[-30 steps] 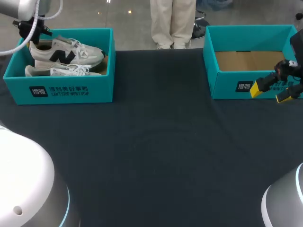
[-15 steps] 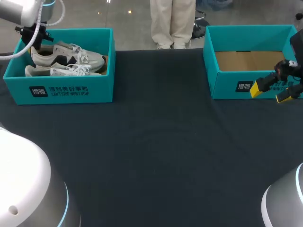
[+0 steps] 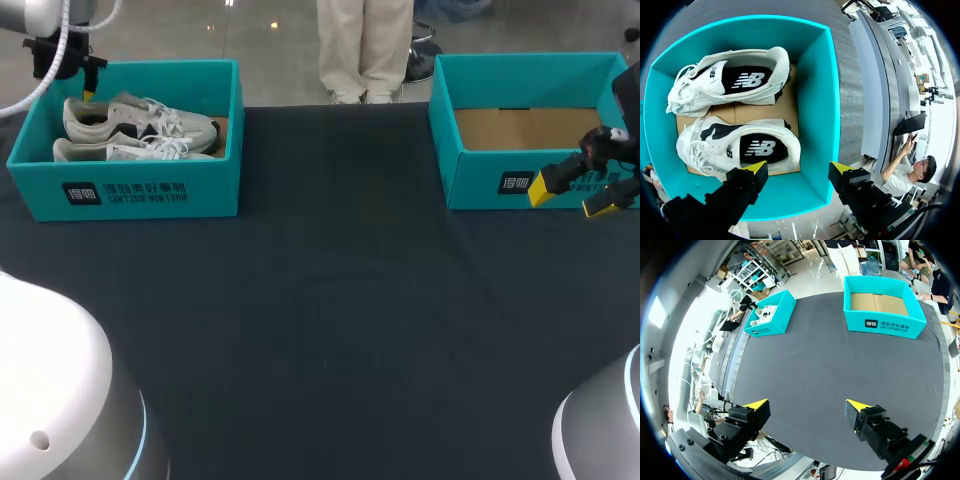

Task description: Take the shoe out of the shoebox, open the shoe tongue, remove and reinsert the insole, then place the shoe into the shoebox

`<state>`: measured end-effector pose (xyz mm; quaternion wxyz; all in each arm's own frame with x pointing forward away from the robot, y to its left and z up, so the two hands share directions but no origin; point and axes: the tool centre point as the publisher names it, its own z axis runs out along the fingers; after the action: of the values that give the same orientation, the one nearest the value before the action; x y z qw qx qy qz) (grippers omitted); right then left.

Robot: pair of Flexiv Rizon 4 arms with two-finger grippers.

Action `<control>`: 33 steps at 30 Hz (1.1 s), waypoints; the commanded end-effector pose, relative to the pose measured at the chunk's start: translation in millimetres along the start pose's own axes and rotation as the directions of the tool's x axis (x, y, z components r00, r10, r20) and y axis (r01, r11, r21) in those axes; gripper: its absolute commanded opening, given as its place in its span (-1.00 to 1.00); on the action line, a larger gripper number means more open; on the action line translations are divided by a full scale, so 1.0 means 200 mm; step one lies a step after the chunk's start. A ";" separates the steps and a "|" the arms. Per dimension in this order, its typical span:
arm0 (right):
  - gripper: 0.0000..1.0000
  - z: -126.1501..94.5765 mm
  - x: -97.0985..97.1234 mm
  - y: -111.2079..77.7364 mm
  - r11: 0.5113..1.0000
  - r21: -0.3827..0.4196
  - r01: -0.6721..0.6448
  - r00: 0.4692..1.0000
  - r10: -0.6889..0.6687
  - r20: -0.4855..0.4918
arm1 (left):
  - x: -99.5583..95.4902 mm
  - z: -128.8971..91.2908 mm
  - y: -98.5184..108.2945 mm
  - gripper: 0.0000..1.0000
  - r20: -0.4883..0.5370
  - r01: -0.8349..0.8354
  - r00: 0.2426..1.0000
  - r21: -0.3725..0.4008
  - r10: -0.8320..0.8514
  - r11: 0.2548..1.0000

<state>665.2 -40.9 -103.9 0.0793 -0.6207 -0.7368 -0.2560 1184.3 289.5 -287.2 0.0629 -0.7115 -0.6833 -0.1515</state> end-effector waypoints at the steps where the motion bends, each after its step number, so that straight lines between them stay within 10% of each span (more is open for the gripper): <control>1: 1.00 0.01 0.00 0.01 1.000 0.005 -0.001 1.000 0.001 0.001 | 0.06 -0.23 -0.09 1.00 0.042 0.009 0.999 -0.022 -0.008 1.000; 11: 1.00 0.01 0.00 0.01 1.000 0.005 -0.001 1.000 0.001 0.001 | 0.09 -0.49 -0.26 1.00 0.125 0.029 0.992 0.018 -0.031 0.999; 33: 1.00 0.01 0.00 0.01 1.000 0.005 -0.001 1.000 0.001 0.001 | 0.09 -0.49 -0.26 1.00 0.125 0.029 0.992 0.018 -0.031 0.999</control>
<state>665.2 -40.9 -103.9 0.0793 -0.6207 -0.7368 -0.2560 1120.5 280.3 -195.2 0.0246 -0.7086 -0.6979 -0.1014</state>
